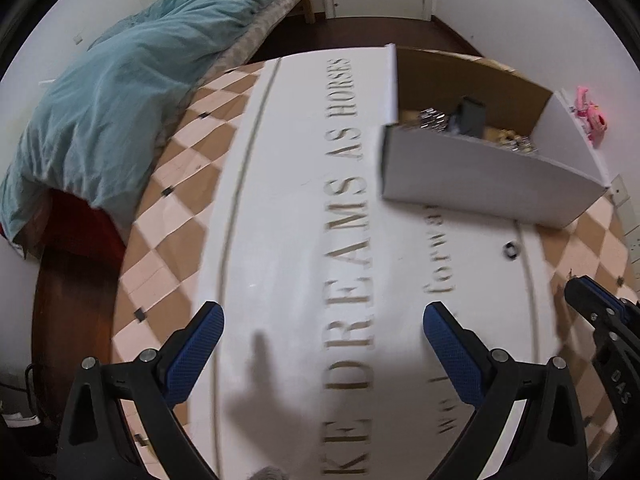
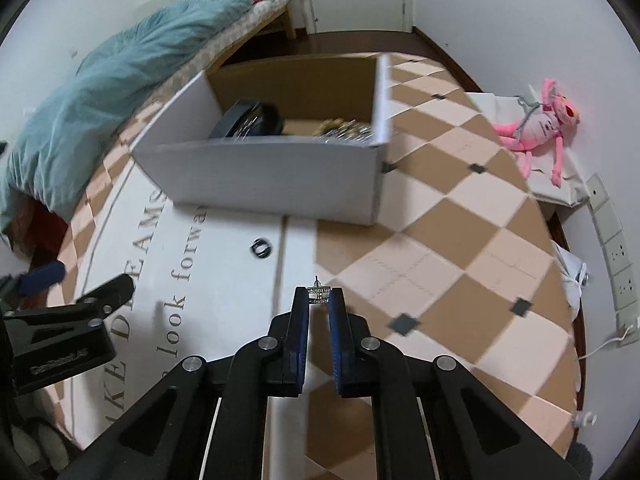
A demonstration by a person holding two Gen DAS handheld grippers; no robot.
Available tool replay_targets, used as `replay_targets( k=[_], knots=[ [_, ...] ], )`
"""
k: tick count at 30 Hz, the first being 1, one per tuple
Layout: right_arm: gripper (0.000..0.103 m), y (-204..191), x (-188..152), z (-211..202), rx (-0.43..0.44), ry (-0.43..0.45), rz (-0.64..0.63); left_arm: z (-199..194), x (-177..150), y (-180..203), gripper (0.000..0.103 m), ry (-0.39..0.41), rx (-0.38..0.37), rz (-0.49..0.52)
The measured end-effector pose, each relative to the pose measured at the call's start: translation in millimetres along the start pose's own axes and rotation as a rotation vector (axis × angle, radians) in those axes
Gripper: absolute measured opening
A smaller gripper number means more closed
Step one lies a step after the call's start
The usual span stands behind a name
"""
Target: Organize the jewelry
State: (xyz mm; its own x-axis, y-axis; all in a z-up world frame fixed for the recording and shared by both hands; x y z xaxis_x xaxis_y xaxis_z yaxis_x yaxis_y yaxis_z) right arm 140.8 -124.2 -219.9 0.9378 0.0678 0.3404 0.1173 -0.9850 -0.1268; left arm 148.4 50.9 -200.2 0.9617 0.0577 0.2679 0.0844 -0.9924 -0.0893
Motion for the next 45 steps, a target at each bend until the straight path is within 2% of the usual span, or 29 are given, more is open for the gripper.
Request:
replay_targets(
  k=[6, 12, 14, 16, 19, 22, 24, 32, 37, 41, 45],
  knots=[
    [0.01, 38, 3, -21, -0.019, 0.033, 0.062, 6, 15, 45, 0.101, 0.0, -0.087, 0.042],
    [0.01, 74, 1, -15, -0.045, 0.013, 0.123, 11, 24, 86, 0.1, 0.028, -0.082, 0.126],
    [0.01, 83, 1, -14, -0.046, 0.011, 0.139, 11, 26, 96, 0.086, 0.035, -0.073, 0.147],
    [0.01, 88, 1, -14, -0.048, 0.011, 0.149, 14, 27, 102, 0.059, 0.028, -0.074, 0.164],
    [0.01, 93, 1, -14, -0.046, 0.015, 0.162, 17, 28, 105, 0.034, 0.03, -0.09, 0.179],
    [0.01, 98, 3, -15, -0.043, 0.02, 0.17, 16, 29, 111, 0.017, 0.037, -0.097, 0.198],
    [0.01, 100, 3, -17, -0.041, 0.021, 0.174, 15, 30, 115, 0.01, 0.042, -0.095, 0.211],
    [0.01, 101, 4, -32, -0.025, 0.047, 0.17, 4, 29, 118, 0.01, 0.069, -0.119, 0.218],
    [0.01, 90, 14, -56, 0.025, 0.086, 0.153, -35, 30, 105, 0.01, 0.115, -0.18, 0.205],
    [0.01, 69, 40, -79, 0.094, 0.124, 0.111, -72, 50, 80, 0.01, 0.151, -0.24, 0.166],
    [0.01, 47, 78, -83, 0.158, 0.129, 0.065, -88, 89, 54, 0.01, 0.164, -0.227, 0.136]
  ],
)
Point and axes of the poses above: each gripper's, at about its wrist camera, not at the fingertips, and z roughly the way its jaws point, y to its right, x to its top, the point moved 2 cm from there along z, roughly the way its jaws point, and after that the axes turned 10 degrees about -y, right-handed, at the moved point
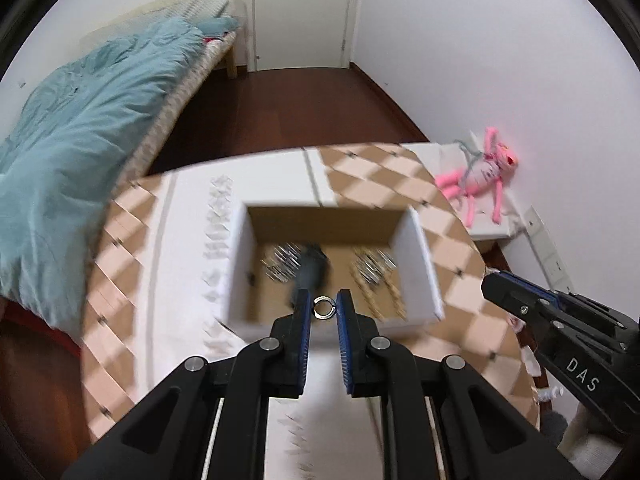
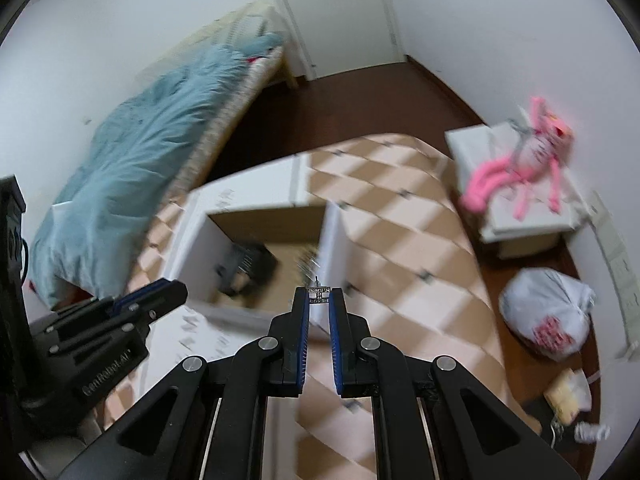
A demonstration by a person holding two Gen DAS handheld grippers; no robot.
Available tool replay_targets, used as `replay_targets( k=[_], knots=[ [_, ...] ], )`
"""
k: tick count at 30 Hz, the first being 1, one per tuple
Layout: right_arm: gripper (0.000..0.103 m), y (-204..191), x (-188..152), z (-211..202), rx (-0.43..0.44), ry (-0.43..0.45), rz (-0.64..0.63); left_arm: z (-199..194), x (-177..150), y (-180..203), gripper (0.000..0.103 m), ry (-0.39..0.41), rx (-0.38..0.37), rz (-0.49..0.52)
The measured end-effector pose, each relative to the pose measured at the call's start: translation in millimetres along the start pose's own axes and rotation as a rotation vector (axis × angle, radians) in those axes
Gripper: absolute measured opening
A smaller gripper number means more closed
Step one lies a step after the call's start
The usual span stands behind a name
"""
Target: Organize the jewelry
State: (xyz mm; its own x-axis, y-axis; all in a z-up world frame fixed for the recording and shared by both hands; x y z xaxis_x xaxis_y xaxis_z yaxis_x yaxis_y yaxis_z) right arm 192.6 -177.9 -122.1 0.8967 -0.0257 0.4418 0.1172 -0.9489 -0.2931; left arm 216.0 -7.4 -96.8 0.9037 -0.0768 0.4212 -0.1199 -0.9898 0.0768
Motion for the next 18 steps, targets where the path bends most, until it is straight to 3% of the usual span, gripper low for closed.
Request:
replay_targets(
  k=[6, 14, 15, 17, 18],
  knots=[
    [0.01, -22, 51, 41, 0.077, -0.116, -0.004, 21, 38, -29, 0.01, -0.067, 0.009, -0.011],
    [0.014, -33, 82, 87, 0.068, -0.28, -0.001, 45, 57, -49, 0.013, -0.166, 0.008, -0.053],
    [0.019, -32, 84, 88, 0.064, -0.287, 0.001, 46, 58, -52, 0.016, -0.167, 0.007, -0.061],
    [0.026, -32, 87, 88, 0.061, -0.292, 0.005, 44, 59, -56, 0.033, -0.16, 0.022, -0.072],
    [0.027, -32, 88, 87, 0.062, -0.292, 0.005, 42, 60, -57, 0.055, -0.152, 0.029, -0.076]
  ],
)
Point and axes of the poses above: each gripper's, at about its wrist camera, not at the fingertips, and z roughly the way its jaws point, y to its right, x to its top, the point moved 2 cm from there along z, roughly the way its jaws point, and after that the axes turned 10 degrees about -y, right-handed, at the moved point
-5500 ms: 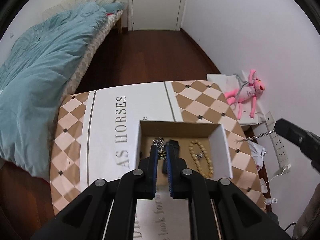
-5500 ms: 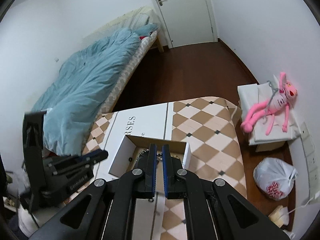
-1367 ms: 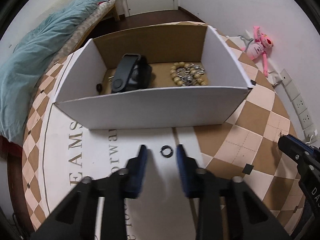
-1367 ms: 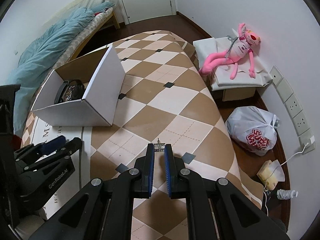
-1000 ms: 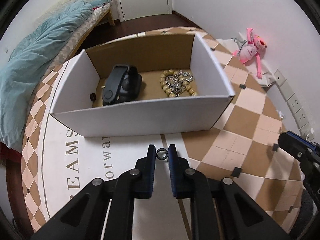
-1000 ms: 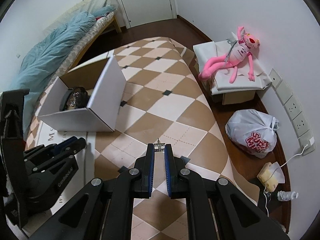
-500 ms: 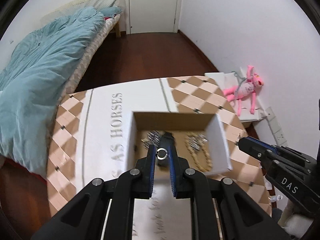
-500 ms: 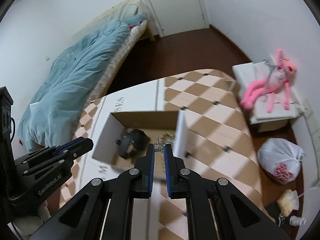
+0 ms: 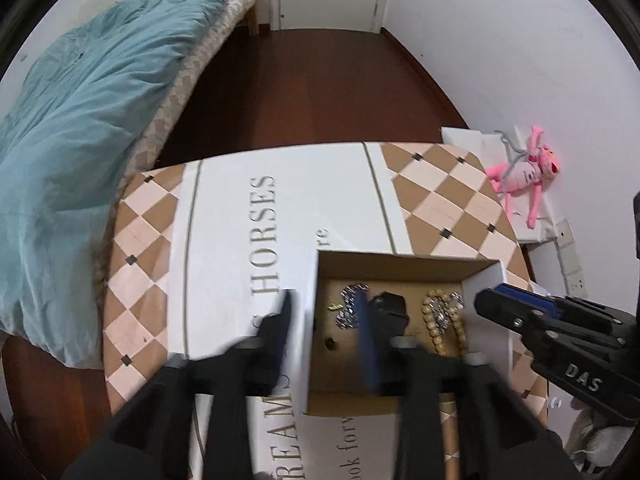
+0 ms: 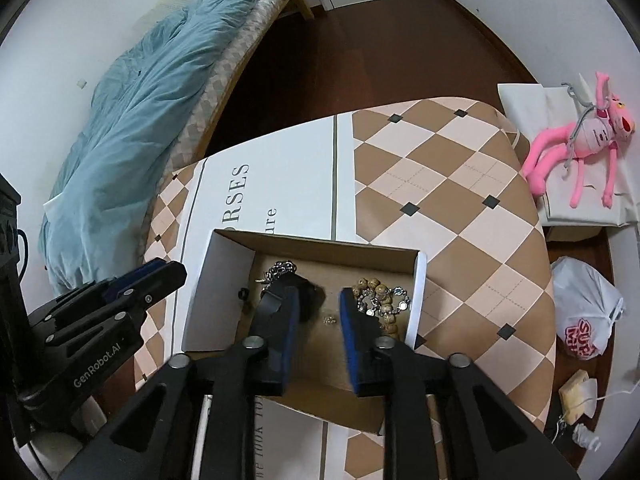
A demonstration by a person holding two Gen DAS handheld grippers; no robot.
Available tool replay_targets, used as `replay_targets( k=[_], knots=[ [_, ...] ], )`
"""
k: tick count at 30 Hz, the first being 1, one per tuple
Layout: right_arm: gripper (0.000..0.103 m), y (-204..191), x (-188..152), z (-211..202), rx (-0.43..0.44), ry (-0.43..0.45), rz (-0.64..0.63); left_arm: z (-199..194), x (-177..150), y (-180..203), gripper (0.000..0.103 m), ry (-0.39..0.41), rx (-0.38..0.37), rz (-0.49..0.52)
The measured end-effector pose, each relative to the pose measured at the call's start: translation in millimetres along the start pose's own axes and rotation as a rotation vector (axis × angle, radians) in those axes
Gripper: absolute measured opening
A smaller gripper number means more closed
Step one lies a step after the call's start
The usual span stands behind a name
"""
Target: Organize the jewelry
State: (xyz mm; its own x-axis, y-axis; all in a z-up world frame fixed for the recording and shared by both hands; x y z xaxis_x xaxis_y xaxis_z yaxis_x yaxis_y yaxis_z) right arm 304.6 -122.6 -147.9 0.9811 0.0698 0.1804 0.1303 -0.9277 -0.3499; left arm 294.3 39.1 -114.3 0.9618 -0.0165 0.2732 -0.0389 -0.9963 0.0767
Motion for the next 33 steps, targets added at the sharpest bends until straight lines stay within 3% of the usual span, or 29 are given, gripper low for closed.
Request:
replay_targets(
  k=[1, 4, 5, 7, 9, 12, 17, 23, 33],
  knots=[
    [0.027, 0, 1, -1, -0.007, 0.002, 0.0, -2, 0, -2, 0.075, 0.01, 0.015, -0.01],
    [0.031, 2, 0, -7, -0.069, 0.014, -0.009, -7, -1, -8, 0.079, 0.031, 0.04, -0.03],
    [0.039, 3, -1, -9, -0.091, 0.02, -0.011, -7, -2, -9, 0.081, 0.028, 0.06, -0.037],
    [0.055, 5, -6, -14, -0.147, 0.033, -0.011, -7, -5, -12, 0.1, 0.029, 0.083, -0.047],
    [0.077, 7, -12, -18, -0.201, 0.048, -0.014, -8, -10, -13, 0.101, 0.037, 0.104, -0.057],
    [0.093, 10, -22, -23, -0.272, 0.064, -0.016, -11, -23, -12, 0.102, 0.055, 0.133, -0.064],
    [0.099, 17, -44, -23, -0.371, 0.067, 0.0, -9, -42, -6, 0.102, 0.067, 0.148, -0.057],
    [0.1, 23, -62, -23, -0.409, 0.067, 0.014, -10, -57, 1, 0.103, 0.063, 0.144, -0.062],
    [0.1, 3, -96, -78, -0.432, 0.173, 0.01, -67, -84, 10, 0.103, 0.135, 0.117, -0.082]
  ],
)
Point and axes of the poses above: each gripper's, at about its wrist camera, not at the fingertips, and z roughly the way its jaws point, y to its right, x to its top, the point moved 2 cm from there along z, roughly the way its jaws point, and after that the axes turned 10 degrees about -y, right-handed, at the moved point
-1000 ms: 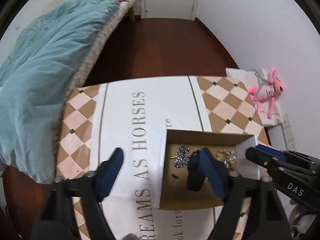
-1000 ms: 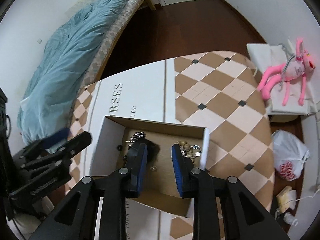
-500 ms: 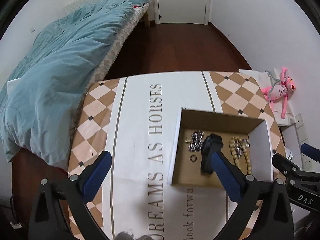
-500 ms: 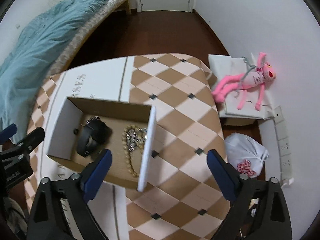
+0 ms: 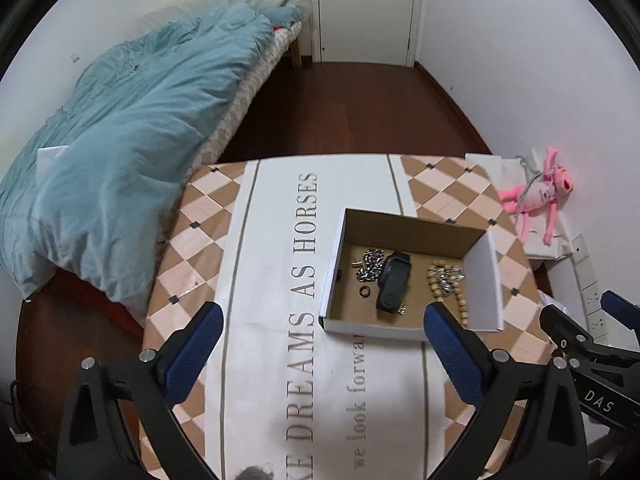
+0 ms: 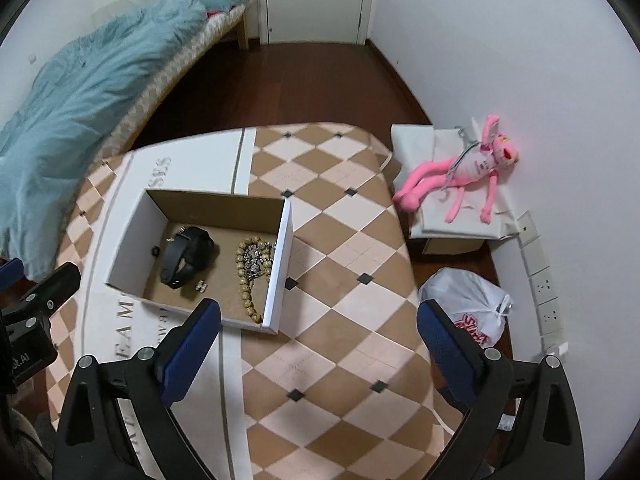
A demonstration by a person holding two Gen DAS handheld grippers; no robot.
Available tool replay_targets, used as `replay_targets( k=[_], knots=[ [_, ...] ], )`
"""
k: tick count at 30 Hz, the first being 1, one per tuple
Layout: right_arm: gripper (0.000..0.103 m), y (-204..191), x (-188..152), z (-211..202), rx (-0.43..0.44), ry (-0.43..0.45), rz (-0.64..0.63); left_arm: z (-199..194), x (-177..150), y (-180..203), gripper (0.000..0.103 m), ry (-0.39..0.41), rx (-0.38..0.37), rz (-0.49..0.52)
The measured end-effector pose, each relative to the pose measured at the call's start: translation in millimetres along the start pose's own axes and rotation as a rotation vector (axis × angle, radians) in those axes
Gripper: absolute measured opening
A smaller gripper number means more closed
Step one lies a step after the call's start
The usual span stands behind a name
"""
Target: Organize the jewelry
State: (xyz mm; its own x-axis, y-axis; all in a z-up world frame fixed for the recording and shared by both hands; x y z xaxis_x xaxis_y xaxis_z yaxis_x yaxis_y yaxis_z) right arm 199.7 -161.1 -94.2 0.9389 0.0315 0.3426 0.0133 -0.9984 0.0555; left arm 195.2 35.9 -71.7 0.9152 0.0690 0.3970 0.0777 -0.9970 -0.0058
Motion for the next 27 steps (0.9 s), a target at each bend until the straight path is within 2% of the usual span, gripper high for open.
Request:
replay_targets(
  k=[11, 15, 27],
  knots=[
    [0.1, 10, -39, -116, -0.017, 0.176, 0.004, -114, -32, 3, 0.103, 0.156, 0.003, -0.009],
    [0.103, 15, -54, -154, -0.02, 0.222, 0.009, -145, -43, 4, 0.103, 0.199, 0.004, 0.004],
    [0.103, 21, -88, -227, -0.011, 0.315, 0.012, -195, -72, -3, 0.103, 0.233, -0.01, 0.015]
  ],
)
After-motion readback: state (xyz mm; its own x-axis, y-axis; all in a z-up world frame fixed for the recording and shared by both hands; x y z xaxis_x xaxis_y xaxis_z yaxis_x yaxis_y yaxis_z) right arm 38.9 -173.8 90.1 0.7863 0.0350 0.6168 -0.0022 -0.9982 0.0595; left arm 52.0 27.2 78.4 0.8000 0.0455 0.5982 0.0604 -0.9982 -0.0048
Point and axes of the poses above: each gripper's, at about its wrist camera, not at the fingertips, and z roughly the way its jaws point, y to its right, x to its top, the point moved 2 cm from there along z, roughly the way its jaws point, and after that the axes turned 10 degrees about -y, right-handed, at the moved point
